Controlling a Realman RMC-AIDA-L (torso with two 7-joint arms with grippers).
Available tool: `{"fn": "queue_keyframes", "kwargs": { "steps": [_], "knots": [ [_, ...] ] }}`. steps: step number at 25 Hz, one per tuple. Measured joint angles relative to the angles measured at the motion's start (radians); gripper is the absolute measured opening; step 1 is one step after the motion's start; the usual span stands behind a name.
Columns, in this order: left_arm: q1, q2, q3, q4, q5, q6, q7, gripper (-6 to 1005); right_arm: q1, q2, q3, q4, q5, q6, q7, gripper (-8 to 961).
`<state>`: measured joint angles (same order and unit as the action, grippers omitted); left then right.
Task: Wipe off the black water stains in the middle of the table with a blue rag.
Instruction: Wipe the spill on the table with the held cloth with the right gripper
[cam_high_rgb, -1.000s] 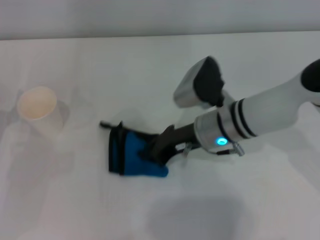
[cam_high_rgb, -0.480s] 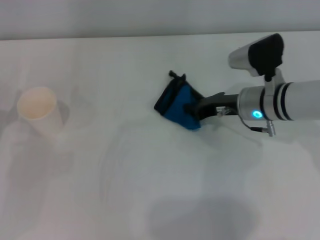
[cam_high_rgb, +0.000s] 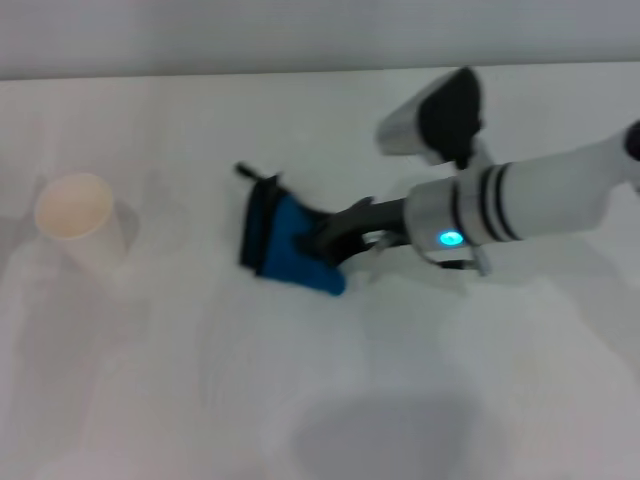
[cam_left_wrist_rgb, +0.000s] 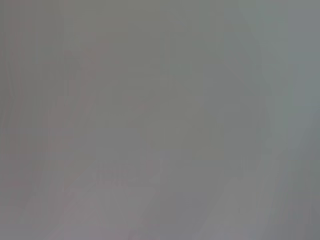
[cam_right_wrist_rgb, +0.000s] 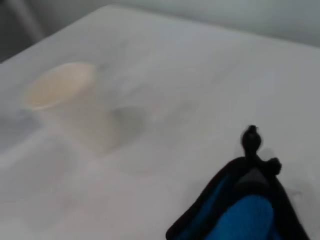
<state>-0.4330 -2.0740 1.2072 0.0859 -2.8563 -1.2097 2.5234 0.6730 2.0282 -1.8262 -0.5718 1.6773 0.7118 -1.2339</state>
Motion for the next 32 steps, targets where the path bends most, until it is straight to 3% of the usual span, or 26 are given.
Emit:
{"fn": "queue_keyframes", "kwargs": {
  "steps": [7, 18, 32],
  "knots": [
    [-0.001, 0.000, 0.000, 0.000, 0.000, 0.002, 0.000, 875, 0.045, 0.000, -0.170, -0.058, 0.067, 0.027, 0.002, 89],
    [-0.011, 0.000, 0.000, 0.000, 0.003, 0.003, 0.000, 876, 0.060, -0.005, -0.202, -0.059, 0.015, 0.298, 0.001, 89],
    [-0.005, -0.002, 0.000, 0.000, 0.006, 0.002, 0.000, 876, 0.051, -0.009, -0.159, -0.019, 0.014, 0.122, 0.002, 90]
  ]
}}
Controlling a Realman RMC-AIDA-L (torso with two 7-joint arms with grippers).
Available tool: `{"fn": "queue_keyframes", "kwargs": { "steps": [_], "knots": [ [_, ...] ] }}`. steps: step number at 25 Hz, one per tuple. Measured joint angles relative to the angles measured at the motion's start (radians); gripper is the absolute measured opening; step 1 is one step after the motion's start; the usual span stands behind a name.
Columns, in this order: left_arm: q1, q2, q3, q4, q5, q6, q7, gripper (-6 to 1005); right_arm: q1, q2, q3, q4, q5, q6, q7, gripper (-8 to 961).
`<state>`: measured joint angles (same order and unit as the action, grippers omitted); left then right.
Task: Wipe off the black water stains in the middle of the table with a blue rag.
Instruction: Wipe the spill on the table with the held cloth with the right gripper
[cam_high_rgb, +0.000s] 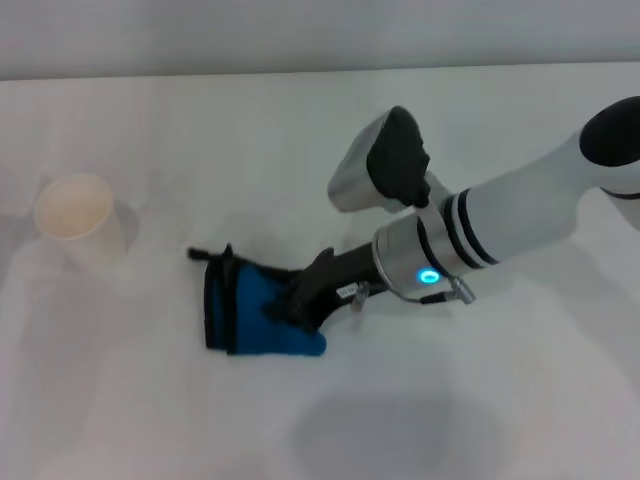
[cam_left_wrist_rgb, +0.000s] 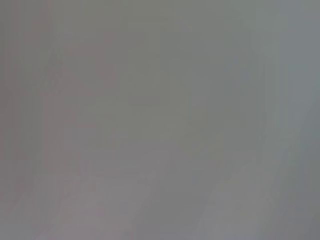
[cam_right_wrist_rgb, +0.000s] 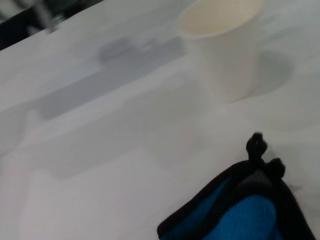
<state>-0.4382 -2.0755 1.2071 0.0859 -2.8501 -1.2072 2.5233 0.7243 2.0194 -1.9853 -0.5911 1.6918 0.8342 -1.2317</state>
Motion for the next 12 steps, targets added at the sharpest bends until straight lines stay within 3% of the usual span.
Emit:
{"fn": "queue_keyframes", "kwargs": {
  "steps": [6, 12],
  "knots": [
    [0.002, 0.000, 0.000, 0.000, -0.001, 0.000, 0.000, 875, 0.003, -0.008, 0.081, 0.044, -0.023, -0.024, -0.008, 90],
    [0.002, 0.000, 0.000, 0.000, -0.002, 0.000, 0.000, 875, -0.006, -0.011, 0.224, 0.048, -0.181, -0.006, 0.000, 90]
  ]
}}
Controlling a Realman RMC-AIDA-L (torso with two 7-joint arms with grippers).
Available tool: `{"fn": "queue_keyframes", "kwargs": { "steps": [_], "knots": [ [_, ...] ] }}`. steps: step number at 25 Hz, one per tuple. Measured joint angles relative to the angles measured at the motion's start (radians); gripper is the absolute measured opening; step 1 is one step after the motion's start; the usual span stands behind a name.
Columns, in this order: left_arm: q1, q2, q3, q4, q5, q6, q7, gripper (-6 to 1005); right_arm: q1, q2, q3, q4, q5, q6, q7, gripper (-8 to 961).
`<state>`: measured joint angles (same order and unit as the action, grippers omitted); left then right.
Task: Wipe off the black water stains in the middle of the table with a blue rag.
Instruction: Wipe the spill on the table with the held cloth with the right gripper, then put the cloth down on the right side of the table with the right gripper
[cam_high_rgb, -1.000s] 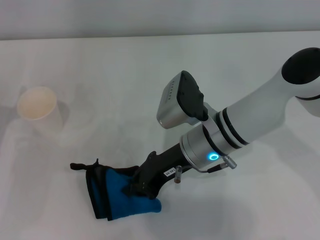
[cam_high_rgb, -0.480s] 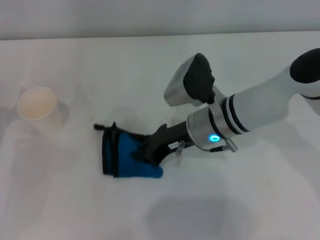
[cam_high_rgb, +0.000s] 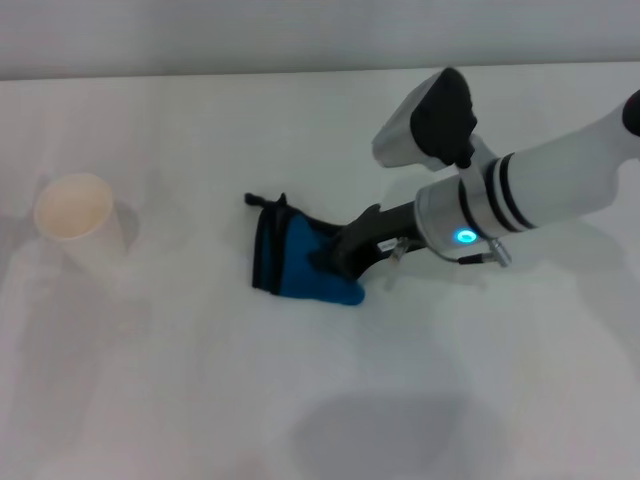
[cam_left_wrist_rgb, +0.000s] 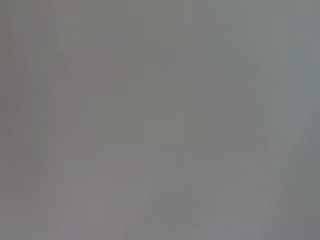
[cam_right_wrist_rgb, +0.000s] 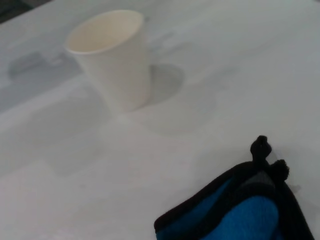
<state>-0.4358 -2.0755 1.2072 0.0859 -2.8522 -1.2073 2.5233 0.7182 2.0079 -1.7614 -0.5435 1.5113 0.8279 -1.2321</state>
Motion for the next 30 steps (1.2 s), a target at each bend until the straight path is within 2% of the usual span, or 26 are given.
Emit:
{"fn": "queue_keyframes", "kwargs": {
  "steps": [9, 12, 30],
  "knots": [
    [-0.005, 0.000, 0.000, 0.000, -0.002, 0.000, 0.000, 876, 0.010, -0.004, 0.245, -0.015, -0.257, 0.095, 0.000, 91],
    [-0.006, 0.000, 0.000, 0.001, -0.003, 0.000, 0.000, 876, 0.012, -0.005, 0.290, -0.043, -0.327, 0.135, 0.001, 91],
    [0.000, 0.000, 0.000, 0.013, -0.004, -0.002, 0.000, 875, 0.023, -0.001, 0.316, -0.065, -0.390, 0.128, 0.010, 92]
  ]
}}
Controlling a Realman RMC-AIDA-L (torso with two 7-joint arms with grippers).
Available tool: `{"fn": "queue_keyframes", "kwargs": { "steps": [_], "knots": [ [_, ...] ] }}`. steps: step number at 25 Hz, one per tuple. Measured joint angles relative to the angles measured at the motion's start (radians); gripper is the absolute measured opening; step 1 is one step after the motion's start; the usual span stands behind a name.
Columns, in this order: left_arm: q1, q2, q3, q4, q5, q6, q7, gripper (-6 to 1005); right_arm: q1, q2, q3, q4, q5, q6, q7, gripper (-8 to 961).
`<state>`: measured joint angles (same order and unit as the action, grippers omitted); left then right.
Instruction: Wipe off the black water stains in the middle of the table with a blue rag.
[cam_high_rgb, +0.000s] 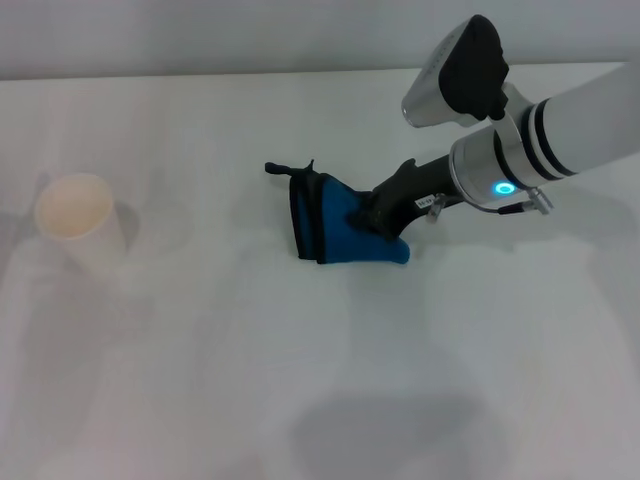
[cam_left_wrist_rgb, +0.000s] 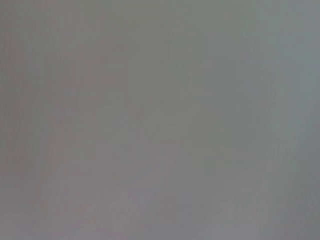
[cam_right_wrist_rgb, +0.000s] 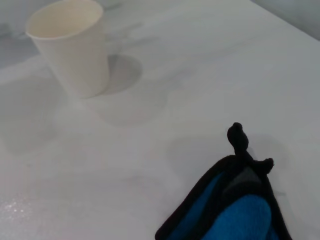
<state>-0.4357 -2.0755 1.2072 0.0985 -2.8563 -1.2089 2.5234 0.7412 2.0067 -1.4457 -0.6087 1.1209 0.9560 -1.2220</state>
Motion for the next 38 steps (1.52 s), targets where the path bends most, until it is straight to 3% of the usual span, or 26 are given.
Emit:
{"fn": "queue_keyframes", "kwargs": {
  "steps": [7, 12, 19, 23, 28, 32, 38],
  "knots": [
    [0.000, 0.000, 0.000, 0.000, 0.000, -0.005, 0.000, 875, -0.011, 0.002, 0.001, -0.001, -0.005, -0.027, 0.009, 122],
    [-0.001, 0.000, 0.000, 0.000, 0.000, -0.006, 0.000, 875, -0.051, 0.003, 0.001, -0.055, 0.000, -0.049, 0.016, 371],
    [0.001, 0.000, 0.000, 0.010, 0.000, -0.004, 0.000, 875, -0.174, 0.007, 0.088, -0.223, 0.041, -0.048, -0.008, 526],
    [0.000, 0.000, 0.000, 0.010, 0.000, -0.004, 0.000, 876, -0.236, 0.005, 0.177, -0.237, 0.207, -0.039, -0.102, 614],
    [0.000, 0.000, 0.000, 0.012, 0.000, -0.002, 0.000, 875, -0.316, 0.005, 0.286, -0.188, 0.548, -0.003, -0.278, 826],
    [0.001, 0.000, 0.000, 0.012, 0.000, 0.000, 0.000, 876, -0.345, 0.006, 0.380, -0.053, 0.811, 0.040, -0.374, 843],
    [0.002, 0.000, 0.000, 0.012, 0.000, 0.002, 0.000, 876, -0.349, 0.008, 0.596, 0.250, 1.087, 0.244, -0.704, 848]
  ]
}}
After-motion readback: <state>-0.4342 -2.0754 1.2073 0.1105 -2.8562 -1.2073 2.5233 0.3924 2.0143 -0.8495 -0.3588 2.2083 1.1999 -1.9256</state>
